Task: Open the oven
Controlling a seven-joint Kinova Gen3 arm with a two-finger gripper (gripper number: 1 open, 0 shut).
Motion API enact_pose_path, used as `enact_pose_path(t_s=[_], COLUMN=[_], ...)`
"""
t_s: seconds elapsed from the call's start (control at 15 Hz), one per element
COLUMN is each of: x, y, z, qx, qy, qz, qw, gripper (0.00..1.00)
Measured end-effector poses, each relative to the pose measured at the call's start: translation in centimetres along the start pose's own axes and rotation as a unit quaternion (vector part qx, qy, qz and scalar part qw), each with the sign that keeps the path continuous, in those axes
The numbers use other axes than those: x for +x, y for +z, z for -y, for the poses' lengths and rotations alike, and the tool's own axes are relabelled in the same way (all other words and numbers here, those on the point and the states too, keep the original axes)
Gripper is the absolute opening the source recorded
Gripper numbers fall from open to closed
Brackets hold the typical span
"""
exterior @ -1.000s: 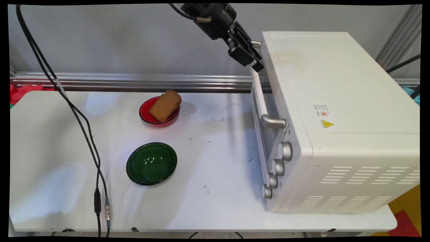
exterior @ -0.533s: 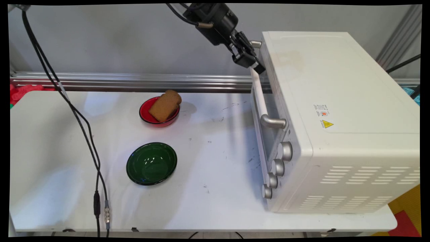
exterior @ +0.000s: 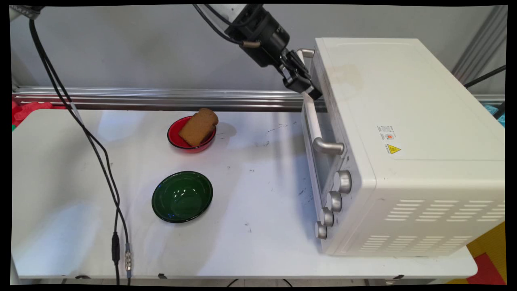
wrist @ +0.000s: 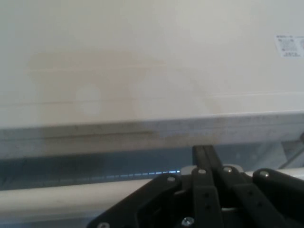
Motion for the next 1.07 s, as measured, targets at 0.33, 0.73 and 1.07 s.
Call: enact_pose_path(t_s=[0.33, 0.73, 1.07], x=[-0.6, -1.3, -3.0], y=[1.1, 2.4, 2.5], z=[-0.2, -0.2, 0.1], qx=[0.003, 0.011, 0.021], qy=[-0.001, -0.002, -0.001], qz=[-0.002, -0.008, 0.006], qw=[1.0000, 0.9999, 0.9998], gripper=[0.00, 0.00, 0.00])
